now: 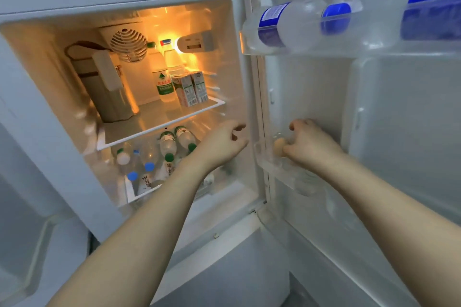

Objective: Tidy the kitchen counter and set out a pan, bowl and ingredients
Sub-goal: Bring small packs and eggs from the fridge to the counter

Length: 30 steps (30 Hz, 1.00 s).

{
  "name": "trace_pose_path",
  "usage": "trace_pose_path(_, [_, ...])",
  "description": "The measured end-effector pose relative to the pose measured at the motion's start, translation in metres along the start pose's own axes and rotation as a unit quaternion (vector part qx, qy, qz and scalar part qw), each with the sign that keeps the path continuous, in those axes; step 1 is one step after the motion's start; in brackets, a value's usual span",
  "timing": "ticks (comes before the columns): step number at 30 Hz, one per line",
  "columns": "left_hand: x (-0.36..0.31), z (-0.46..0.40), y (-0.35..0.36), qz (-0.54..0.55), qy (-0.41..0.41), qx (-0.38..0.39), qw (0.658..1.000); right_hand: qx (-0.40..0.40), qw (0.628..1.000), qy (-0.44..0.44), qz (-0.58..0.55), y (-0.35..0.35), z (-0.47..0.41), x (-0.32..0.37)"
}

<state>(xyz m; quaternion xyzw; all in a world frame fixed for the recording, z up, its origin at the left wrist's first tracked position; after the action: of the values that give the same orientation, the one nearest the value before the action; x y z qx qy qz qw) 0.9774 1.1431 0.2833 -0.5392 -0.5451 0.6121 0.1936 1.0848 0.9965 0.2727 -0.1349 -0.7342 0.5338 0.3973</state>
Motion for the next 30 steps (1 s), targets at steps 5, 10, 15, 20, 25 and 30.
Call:
trace_pose_path(5, [-0.024, -0.049, 0.03, -0.01, 0.072, 0.062, 0.995, 0.016, 0.998, 0.018, 0.064, 0.008, -0.003, -0.008])
trace_pose_path(10, [-0.036, -0.071, 0.049, -0.097, 0.128, 0.074, 0.984, 0.045, 0.991, 0.027, 0.125, 0.015, -0.009, -0.014])
trace_pose_path(15, [-0.037, -0.071, 0.057, -0.127, 0.162, 0.086, 0.975, 0.039, 0.989, 0.032, 0.14, 0.025, -0.011, -0.021])
trace_pose_path(20, [-0.048, -0.073, 0.071, -0.155, 0.163, 0.132, 0.965, 0.024, 0.989, 0.024, 0.147, 0.026, -0.012, -0.026])
trace_pose_path(25, [-0.054, -0.069, 0.077, -0.146, 0.158, 0.144, 0.966, 0.003, 0.986, 0.005, 0.168, 0.025, -0.009, -0.025])
trace_pose_path(30, [-0.053, -0.068, 0.079, -0.148, 0.153, 0.144, 0.966, -0.006, 0.987, -0.006, 0.159, 0.024, -0.008, -0.024])
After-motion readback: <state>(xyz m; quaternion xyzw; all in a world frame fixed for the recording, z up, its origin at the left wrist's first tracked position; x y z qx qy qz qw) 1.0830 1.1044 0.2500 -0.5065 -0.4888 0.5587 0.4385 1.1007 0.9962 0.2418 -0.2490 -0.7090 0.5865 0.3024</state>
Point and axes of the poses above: each hand's wrist, its own z-axis away from the middle knuckle, its own y-axis out of the palm, x = y × z, the point moved 6 cm from there along -z, towards the middle knuckle, and after that the axes turned 6 degrees about x, right-handed, at the moved point
